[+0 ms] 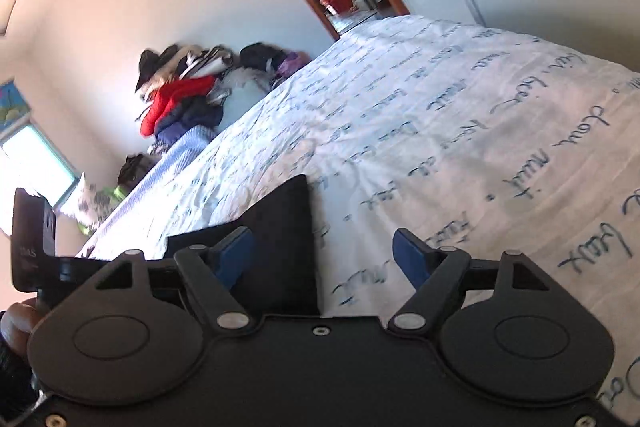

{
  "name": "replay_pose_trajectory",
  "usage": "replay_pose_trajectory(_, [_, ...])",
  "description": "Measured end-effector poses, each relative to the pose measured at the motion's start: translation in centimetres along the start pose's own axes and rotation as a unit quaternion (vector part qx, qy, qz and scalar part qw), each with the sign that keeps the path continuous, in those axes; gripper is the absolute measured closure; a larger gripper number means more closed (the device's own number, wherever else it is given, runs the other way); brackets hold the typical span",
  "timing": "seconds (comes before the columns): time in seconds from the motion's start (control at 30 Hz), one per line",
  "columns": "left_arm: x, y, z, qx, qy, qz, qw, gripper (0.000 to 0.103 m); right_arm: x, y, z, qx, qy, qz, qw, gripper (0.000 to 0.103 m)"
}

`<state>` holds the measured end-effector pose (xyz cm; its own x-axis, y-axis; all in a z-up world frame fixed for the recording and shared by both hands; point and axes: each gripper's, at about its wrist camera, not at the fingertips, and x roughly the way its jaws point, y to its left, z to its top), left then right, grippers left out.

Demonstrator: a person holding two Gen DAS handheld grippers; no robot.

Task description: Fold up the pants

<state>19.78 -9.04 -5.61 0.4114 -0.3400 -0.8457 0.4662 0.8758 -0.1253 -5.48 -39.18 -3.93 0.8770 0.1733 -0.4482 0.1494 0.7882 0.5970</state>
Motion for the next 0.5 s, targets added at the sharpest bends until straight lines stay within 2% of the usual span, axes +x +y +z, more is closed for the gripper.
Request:
replay_pose_trajectory(0.13, [-1.9, 6.1, -2.6, -0.049, 0.004, 0.013, 0.9987, 0.089, 2.8, 1.4, 0.0, 0.021, 0.026, 0.042, 0.999, 0.023])
replay_pose_trajectory(0.2, [-2.8, 7.7, -3.2, -0.063, -0.008, 0.016, 0.9979, 0.088, 4.4, 2.7, 0.3, 0.055, 0.042, 0.097, 0.993, 0.023])
replay_pose_trajectory(0.27, [-3.3, 8.7, -3.6, -0.066, -0.024, 0.024, 0.9973, 0.085, 6.4, 4.6, 0.5, 0.096, 0.063, 0.154, 0.981, 0.023])
replay_pose_trajectory(0.33, [-3.2, 9.4, -4.0, -0.075, -0.029, 0.028, 0.9963, 0.084, 9.0, 6.7, 0.2, 0.133, 0.103, 0.206, 0.964, 0.023])
replay_pose_trajectory(0.37, [-3.1, 9.7, -4.3, -0.082, -0.031, 0.022, 0.9959, 0.084, 10.4, 7.8, -0.2, 0.144, 0.128, 0.215, 0.957, 0.023])
replay_pose_trajectory(0.43, [-2.9, 9.8, -4.7, -0.086, -0.039, 0.018, 0.9954, 0.084, 13.6, 8.7, -1.1, 0.139, 0.164, 0.183, 0.959, 0.023])
replay_pose_trajectory(0.47, [-2.9, 9.9, -4.9, -0.089, -0.042, 0.016, 0.995, 0.084, 15.2, 8.4, -1.7, 0.128, 0.179, 0.143, 0.965, 0.023])
replay_pose_trajectory(0.5, [-2.8, 9.8, -5.0, -0.092, -0.044, 0.014, 0.9947, 0.085, 16.6, 7.8, -2.3, 0.131, 0.197, 0.097, 0.967, 0.03])
